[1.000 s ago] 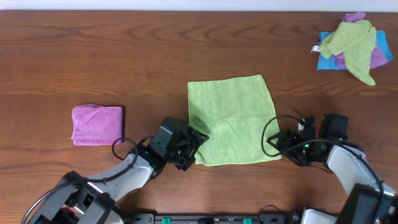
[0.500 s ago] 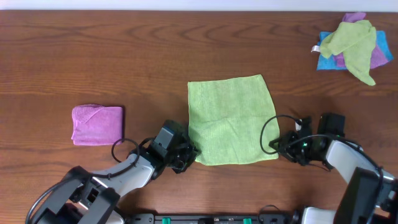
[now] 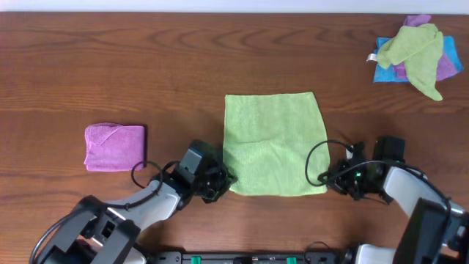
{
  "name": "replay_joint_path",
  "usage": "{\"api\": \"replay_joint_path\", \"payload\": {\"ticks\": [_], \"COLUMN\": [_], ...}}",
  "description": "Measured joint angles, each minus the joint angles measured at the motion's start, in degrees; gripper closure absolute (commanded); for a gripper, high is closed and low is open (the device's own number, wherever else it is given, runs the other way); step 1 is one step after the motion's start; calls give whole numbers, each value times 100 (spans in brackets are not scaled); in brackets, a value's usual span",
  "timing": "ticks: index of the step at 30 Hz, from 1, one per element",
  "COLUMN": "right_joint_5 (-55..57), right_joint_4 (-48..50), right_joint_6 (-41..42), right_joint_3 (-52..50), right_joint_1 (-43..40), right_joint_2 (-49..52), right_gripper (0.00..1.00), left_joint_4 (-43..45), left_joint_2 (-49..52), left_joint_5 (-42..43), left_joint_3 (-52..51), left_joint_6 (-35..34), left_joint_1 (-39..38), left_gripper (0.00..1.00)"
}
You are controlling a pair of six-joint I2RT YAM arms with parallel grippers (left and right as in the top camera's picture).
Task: Fold the cloth
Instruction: 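Grasp the bottom left and right corners with both grippers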
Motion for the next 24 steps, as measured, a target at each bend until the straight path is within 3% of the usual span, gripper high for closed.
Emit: {"api": "replay_joint_path", "payload": {"ticks": [6,13,24], "right_joint_5": [122,153,177], "right_joint_4": [-778,-1572,-1690], "right_joint_6": [-24,-26,90], "right_joint_3": [-57,-59,-33], "right_joint_1": [0,0,0], "right_joint_2": [-787,-1572,-2096], "right_gripper": [99,99,99], "left_joint_4": [-52,-999,-1331], "left_joint_2": [-66,-835,-1572], "left_joint_5": [398,608,603], "left_joint_3": [0,-24,-28], "left_joint_6": [249,356,334], "left_joint_1": [59,63,63], "left_gripper": [94,94,94]}}
